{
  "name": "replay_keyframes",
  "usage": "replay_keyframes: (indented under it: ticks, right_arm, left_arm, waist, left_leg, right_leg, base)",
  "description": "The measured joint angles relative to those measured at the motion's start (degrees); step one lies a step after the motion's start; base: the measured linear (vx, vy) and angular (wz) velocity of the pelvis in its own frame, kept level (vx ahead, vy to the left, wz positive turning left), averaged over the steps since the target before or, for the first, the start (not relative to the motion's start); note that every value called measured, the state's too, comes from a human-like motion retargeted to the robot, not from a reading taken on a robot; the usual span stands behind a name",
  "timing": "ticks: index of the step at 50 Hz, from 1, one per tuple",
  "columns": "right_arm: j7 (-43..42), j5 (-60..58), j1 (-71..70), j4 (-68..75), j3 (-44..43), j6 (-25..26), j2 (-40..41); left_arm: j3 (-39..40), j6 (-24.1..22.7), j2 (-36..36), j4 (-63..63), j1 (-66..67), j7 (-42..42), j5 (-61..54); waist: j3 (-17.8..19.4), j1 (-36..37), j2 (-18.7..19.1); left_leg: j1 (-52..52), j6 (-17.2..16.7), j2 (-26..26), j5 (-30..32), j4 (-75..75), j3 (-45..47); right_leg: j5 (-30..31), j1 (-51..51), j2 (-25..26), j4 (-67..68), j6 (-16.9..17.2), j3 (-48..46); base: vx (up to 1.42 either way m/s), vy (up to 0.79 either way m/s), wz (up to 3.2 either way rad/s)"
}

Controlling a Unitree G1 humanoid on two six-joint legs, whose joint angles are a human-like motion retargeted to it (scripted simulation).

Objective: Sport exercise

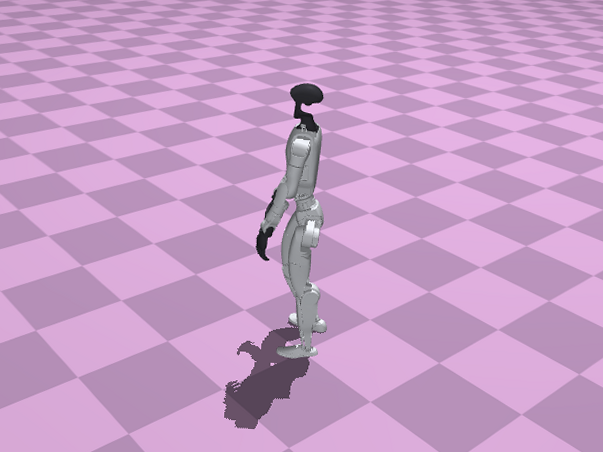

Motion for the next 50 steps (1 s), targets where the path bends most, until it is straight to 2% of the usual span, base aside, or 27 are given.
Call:
replay_keyframes:
  ticks: [14, 36, 43, 50]
  right_arm:
    - [-0.25, 1.25, 0.58, 0.11, -2.19, 0.47, -0.76]
    - [1.01, 4.92, 1.38, 2.98, -3.49, 2.01, -1.01]
    - [0.83, 9.06, 1.16, -4.77, -1.07, 1.38, -1.44]
    - [3.32, 14.39, -0.44, -20.02, 3.67, 0.53, -2.47]
  left_arm:
    - [0.52, 0.49, -1.02, 0.3, 0.58, -0.67, 0.72]
    - [0.52, 1.32, -1.04, 2.73, 0.82, -4.0, -2.47]
    - [-1.28, 0.34, -0.74, -6.03, -1.28, -5.58, -7.43]
    - [-4.1, -1.12, 0.54, -24.98, -1.84, -10.59, -14.44]
  waist:
    - [-0.65, 0.44, 2.45]
    - [0.78, 0.26, 3.16]
    - [1.3, 1.19, 2.85]
    - [1.94, 2.66, 2.64]
  left_leg:
    - [-0.62, -0.5, 1.75, 0.66, -0.6, 0.51]
    - [1.35, -1.43, 0.85, 0.4, -0.68, -0.63]
    - [1.87, -0.24, 1.1, -1.05, -0.74, -1.34]
    - [1.62, 1.37, 1.62, -2.28, -0.75, -1.77]
  right_leg:
    - [1.86, 0.92, 2.07, -3.16, -0.26, -1.71]
    - [0.66, 2.57, 0.33, 0.02, -0.85, -2.78]
    - [-0.32, 3.71, 0.48, 0.37, -2.6, -4.03]
    - [-0.76, 4.77, 0.9, -0.31, -4.14, -6.16]
  base:
    - [0.0, 0.0, 0.0]
    - [0.0, 0.0, 0.0]
    - [0.0, -0.01, 0.16]
    - [-0.01, 0.01, 0.2]
